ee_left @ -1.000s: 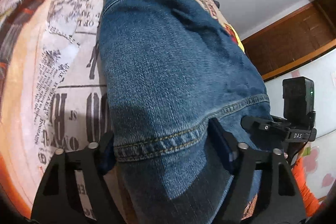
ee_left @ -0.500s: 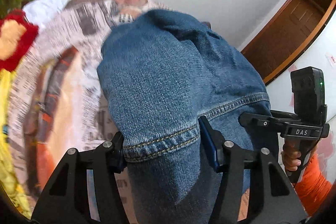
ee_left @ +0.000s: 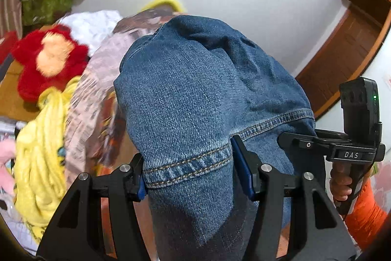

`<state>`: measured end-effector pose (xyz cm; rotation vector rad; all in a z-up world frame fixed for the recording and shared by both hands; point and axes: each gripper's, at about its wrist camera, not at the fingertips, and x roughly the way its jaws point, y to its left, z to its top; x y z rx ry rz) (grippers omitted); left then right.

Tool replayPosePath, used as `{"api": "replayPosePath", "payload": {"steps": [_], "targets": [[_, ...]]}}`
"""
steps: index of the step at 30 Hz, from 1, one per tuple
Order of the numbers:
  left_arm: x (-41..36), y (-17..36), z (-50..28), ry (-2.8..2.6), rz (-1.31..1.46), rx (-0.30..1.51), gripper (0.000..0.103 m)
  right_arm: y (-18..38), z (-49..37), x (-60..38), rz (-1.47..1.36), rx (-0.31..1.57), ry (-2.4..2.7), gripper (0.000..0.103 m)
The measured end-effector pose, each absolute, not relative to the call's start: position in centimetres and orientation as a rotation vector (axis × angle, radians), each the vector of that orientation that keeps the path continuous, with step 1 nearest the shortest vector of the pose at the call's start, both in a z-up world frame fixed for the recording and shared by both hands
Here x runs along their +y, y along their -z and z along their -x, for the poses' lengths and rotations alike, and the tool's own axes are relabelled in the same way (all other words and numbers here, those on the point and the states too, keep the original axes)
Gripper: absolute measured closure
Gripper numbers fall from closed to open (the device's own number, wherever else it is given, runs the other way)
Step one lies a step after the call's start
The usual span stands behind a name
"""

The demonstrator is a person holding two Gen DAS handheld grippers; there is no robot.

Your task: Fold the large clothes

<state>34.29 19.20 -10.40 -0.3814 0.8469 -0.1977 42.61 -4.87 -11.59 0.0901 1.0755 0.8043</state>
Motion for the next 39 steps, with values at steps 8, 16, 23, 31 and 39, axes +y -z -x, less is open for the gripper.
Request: {"api": "replayPosePath", "payload": {"steps": [8,16,23,31,39], "targets": [[23.0,18.2,-33.6,0.126,0.474,0.974,0.045,19.7,-43.9,0.0,-0.037,1.249,-0.819,0.068],[25.8,26.0,-34.1,0.116,0.627,1.076,0.041,25.1,-45.3,2.7,0.061,1.302,-0.847,0.065],[24.2,26.0,-33.4,0.052,0.434,1.028,0.026,27.1,-45.8,2.2,0.093,1.320,-0.838,0.042],[20.7,21.3,-31.4,-0.091,0.028,0.958,0.027,23.1,-43.2,1.1,0.249,1.180,-0.779,0.041],[18.6,19.6,-29.7,-0.043,0.037,0.907,0.027,19.5,-39.2,1.6,0.309,0.994,-0.810,0.040]]}}
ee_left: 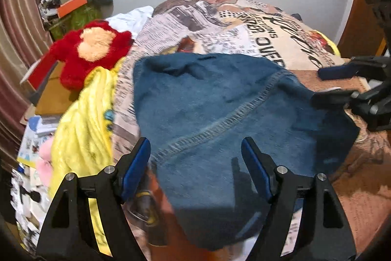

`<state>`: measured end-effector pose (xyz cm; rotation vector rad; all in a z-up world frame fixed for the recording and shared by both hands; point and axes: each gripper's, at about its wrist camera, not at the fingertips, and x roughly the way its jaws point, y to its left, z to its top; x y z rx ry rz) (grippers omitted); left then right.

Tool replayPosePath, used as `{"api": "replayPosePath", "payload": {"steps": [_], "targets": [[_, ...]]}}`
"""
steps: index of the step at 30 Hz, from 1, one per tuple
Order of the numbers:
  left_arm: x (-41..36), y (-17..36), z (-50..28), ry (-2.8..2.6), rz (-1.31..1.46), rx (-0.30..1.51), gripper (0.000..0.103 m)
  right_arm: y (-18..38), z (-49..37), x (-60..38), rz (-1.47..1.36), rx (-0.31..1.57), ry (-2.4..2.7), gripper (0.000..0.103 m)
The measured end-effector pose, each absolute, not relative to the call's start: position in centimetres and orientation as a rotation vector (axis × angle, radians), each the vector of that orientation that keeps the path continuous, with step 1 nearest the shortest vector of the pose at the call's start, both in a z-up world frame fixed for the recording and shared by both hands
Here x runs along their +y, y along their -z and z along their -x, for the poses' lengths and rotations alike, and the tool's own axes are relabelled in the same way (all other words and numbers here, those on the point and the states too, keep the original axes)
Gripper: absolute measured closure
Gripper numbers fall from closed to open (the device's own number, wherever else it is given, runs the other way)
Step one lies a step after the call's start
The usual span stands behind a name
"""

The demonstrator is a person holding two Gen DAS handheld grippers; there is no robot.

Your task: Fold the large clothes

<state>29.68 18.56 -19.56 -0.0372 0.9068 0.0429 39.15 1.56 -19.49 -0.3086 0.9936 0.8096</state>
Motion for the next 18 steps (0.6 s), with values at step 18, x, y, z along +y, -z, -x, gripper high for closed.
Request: {"api": "replayPosePath", "payload": {"steps": [18], "targets": [[17.8,21.9,-25.0,-0.136,0.142,0.999,0.016,22.4,-36.3,-3.8,0.272,1.126,-0.716,0.040]]}}
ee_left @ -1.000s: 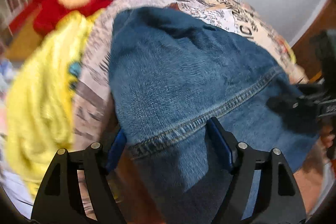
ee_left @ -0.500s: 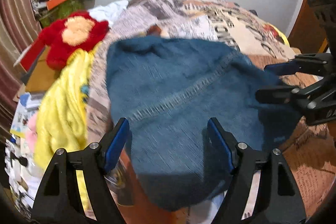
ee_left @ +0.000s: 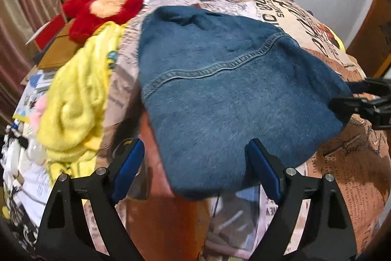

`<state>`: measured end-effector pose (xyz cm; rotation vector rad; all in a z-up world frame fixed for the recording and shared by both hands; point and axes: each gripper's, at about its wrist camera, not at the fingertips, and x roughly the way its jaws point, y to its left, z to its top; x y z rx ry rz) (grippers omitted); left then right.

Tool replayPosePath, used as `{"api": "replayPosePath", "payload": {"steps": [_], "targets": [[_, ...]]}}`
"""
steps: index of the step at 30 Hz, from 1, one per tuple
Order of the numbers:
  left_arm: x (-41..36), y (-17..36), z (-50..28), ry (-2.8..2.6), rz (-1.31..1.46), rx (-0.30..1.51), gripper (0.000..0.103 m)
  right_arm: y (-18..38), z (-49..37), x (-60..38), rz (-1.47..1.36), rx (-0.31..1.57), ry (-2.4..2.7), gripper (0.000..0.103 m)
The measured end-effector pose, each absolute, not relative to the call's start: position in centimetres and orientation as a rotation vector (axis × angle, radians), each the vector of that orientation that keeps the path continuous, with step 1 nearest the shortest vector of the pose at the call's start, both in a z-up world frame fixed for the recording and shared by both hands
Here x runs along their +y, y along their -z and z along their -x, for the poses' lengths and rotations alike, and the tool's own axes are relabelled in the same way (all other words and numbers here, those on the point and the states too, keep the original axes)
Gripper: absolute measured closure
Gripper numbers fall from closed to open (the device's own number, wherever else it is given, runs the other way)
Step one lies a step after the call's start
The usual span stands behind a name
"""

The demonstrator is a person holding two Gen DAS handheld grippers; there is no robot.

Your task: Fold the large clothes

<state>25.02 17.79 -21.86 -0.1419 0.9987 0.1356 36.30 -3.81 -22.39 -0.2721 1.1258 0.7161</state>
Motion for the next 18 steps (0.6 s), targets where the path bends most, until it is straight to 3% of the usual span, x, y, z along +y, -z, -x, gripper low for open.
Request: {"api": "replayPosePath", "payload": {"steps": [7,18], "targets": [[18.0,16.7,-21.9,-0.202,0.146,0.873,0.016,17.8,-33.0,-6.1,0.222,1.008,-0.706,0.040],[14.7,3.7,-15.1,-0.184,0.131,0.475,0.016,4.1,-24.8,-7.4,0.086,0.596,-0.782,0.040]]}}
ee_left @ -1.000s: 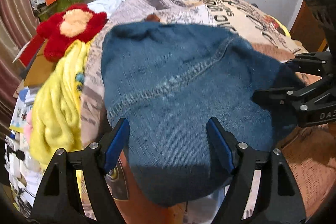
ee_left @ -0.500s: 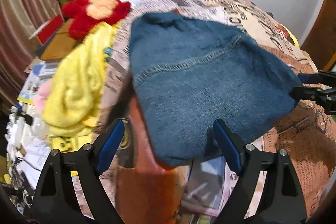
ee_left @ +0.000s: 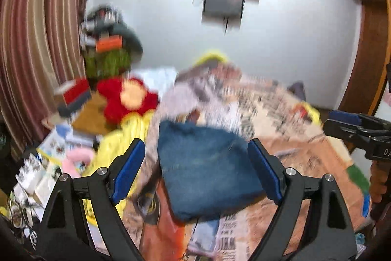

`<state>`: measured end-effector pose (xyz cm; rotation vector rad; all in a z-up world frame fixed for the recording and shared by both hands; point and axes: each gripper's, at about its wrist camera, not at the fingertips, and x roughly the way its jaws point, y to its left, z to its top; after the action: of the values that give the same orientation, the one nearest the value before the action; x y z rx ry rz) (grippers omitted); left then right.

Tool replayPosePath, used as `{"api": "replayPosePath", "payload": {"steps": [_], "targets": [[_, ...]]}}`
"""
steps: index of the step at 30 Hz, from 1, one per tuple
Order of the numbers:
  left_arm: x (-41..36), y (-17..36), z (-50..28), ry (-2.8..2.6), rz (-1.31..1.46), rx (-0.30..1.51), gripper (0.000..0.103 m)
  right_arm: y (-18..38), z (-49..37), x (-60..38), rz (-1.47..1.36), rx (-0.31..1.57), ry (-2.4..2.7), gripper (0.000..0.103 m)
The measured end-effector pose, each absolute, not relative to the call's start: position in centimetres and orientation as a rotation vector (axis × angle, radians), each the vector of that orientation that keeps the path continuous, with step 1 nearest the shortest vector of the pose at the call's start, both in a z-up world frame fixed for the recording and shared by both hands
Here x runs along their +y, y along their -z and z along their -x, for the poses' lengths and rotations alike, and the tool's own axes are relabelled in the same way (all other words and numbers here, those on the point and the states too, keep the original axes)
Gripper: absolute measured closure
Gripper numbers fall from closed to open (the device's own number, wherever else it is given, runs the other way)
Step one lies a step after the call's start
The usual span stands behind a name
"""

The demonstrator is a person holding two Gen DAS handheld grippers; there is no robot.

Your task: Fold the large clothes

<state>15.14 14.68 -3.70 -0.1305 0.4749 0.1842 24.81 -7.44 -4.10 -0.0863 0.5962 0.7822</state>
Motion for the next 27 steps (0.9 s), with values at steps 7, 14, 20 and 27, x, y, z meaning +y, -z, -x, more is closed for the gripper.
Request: {"api": "replayPosePath", "payload": {"steps": [7,14,20,27], "targets": [[12.1,-1.3,-9.9,-0.186,0.114,0.261,0.016,-1.2,-18.6,-8.6,0.035,0.376,-0.789,0.040],[10.8,-2.9,-6.6,-0.192,0.122,0.181,0.016,-1.9,-14.8,-9.4,0.007,0.306,-0.755,0.040],[9.8,-2.5,-5.9,-0.212,0.086,0.191,0.013,-1.3,-13.8,-9.8,0.003,0.312,-0.712,0.039],[10.0,-1.9,-6.0,-0.210,0.100,0.210,0.001,-0.9,-13.2,-10.2,0.002,0.303,-0.676,0.008]]}}
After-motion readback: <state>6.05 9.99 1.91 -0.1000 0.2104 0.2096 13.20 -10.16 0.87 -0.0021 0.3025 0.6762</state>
